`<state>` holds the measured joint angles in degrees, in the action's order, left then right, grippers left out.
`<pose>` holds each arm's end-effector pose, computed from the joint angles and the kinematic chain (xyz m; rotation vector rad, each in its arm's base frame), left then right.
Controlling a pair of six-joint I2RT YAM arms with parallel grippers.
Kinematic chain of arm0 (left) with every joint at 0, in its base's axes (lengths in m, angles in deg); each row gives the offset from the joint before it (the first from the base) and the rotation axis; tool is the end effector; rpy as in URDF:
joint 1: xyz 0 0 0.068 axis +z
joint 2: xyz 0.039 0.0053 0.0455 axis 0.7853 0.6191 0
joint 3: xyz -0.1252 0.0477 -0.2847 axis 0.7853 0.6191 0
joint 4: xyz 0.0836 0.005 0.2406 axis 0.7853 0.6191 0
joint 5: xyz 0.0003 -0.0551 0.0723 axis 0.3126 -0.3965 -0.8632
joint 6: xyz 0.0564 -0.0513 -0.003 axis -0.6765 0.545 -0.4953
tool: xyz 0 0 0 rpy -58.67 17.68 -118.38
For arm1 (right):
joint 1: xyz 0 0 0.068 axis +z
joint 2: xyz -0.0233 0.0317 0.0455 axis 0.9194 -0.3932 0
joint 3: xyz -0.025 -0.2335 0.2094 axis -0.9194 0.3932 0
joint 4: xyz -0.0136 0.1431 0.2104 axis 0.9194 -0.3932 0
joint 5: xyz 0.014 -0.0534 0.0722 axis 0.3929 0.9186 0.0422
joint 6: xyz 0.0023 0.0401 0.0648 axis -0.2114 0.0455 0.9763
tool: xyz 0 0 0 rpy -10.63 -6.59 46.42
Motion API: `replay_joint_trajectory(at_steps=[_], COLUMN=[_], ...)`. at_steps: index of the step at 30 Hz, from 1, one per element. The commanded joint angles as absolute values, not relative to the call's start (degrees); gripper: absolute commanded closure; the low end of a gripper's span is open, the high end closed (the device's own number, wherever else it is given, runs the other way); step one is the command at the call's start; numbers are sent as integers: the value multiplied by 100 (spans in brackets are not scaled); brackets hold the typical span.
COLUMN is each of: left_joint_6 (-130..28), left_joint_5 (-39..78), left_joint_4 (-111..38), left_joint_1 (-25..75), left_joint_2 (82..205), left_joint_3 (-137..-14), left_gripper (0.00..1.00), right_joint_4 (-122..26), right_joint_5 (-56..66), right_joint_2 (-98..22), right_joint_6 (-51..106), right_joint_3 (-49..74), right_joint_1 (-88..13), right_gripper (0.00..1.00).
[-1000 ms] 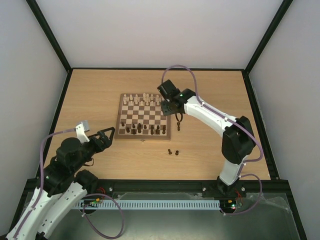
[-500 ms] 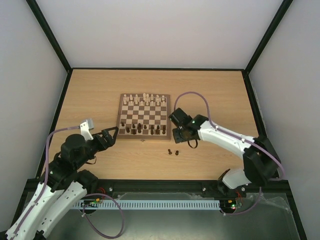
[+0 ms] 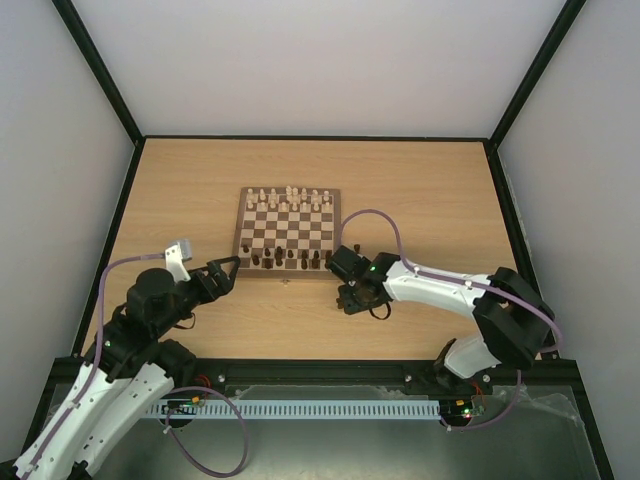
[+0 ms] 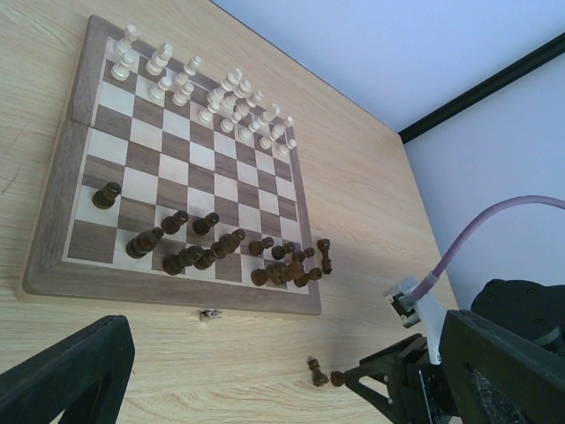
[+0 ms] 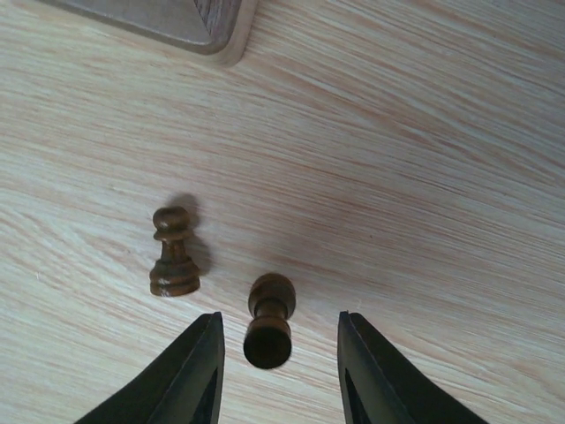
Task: Set up the chess pieces on the board
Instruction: Pick up the chess piece at the center of the board.
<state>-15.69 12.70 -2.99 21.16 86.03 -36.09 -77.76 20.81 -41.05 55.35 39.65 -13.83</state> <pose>0.0643 -0.0400 0.2870 -0.2690 1.9574 -0.9465 0.1715 0.2116 0.2023 -0.3943 2.6986 0.2532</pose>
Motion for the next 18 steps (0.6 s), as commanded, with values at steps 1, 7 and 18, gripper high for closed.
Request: replay_joint_trajectory(at_steps=[1, 7, 18], left_joint_6=[-1587, -1580, -1630], left_joint_5=[1307, 1311, 1104], left_joint_4=[-352, -354, -65], left_joint_1=[2099, 2103, 2099], left_joint_2=[8524, 8532, 8484], left_joint_3=[-3618, -3620, -4011], left_gripper=[2, 2, 2], right_joint_4=[-7718, -7684, -8442], right_joint_5=[2026, 2012, 2251], right_joint_2=[-4336, -4453, -4141], right_joint_6=[5568, 5558, 5484], right_joint_3=[3957, 3994, 3022], right_joint_1=[-1343, -1343, -1018], right_gripper=[66, 78, 91])
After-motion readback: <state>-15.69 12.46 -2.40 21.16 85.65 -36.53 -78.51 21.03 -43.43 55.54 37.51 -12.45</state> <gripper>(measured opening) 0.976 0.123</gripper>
